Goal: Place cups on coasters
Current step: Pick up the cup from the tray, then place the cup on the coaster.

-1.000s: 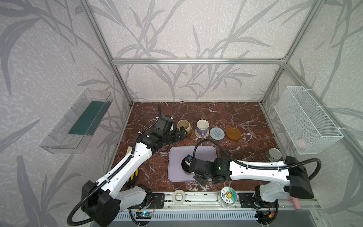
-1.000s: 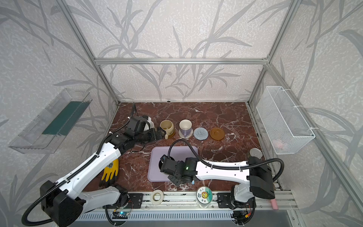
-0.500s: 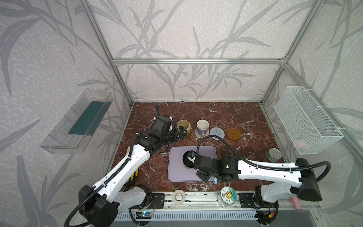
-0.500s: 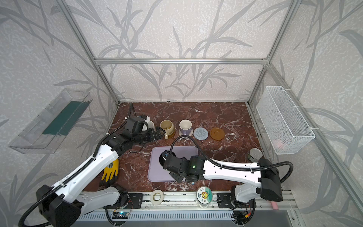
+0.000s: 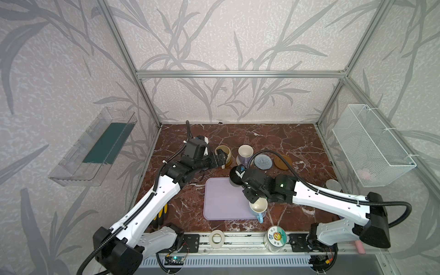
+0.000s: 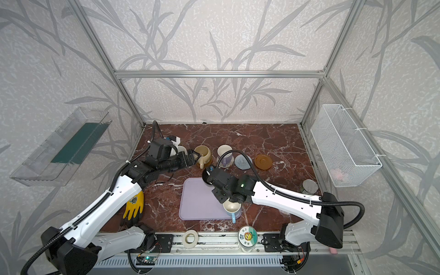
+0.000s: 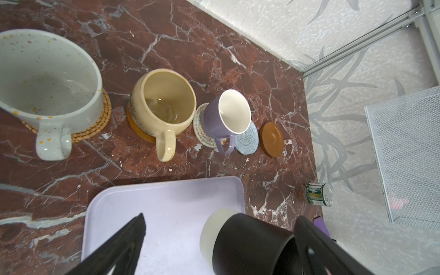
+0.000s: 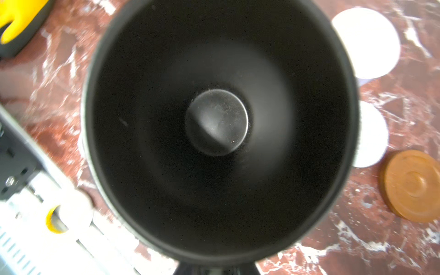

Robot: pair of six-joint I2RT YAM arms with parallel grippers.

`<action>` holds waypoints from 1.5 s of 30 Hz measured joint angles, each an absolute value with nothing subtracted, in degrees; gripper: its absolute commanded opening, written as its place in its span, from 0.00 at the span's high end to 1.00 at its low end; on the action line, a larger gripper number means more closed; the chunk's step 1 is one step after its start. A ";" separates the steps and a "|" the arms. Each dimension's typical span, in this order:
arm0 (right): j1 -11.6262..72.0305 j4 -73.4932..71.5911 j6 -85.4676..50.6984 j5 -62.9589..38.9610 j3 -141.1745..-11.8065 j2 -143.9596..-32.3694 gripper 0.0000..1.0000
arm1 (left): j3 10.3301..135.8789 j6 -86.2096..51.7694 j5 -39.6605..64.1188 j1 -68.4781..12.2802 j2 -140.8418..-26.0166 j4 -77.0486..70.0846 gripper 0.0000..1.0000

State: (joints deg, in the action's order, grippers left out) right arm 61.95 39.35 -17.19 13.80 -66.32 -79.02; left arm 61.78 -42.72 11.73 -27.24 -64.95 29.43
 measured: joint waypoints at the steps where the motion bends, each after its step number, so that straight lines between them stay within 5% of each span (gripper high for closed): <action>1: 60.99 39.35 -17.08 13.54 -66.52 -79.02 1.00 | 61.78 -42.92 11.92 -27.24 -65.01 28.75 0.01; 23: 43.94 41.95 -17.96 13.15 -69.91 -78.28 1.00 | 70.41 -42.24 14.68 -33.95 -76.64 27.35 0.01; 45: 38.57 50.17 -22.48 17.06 -80.09 -87.68 1.00 | 80.14 -40.56 17.89 -36.99 -88.58 30.74 0.01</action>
State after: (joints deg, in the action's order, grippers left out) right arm 38.57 50.17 -22.48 17.06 -80.09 -87.68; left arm 80.14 -40.56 17.89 -36.99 -88.58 30.74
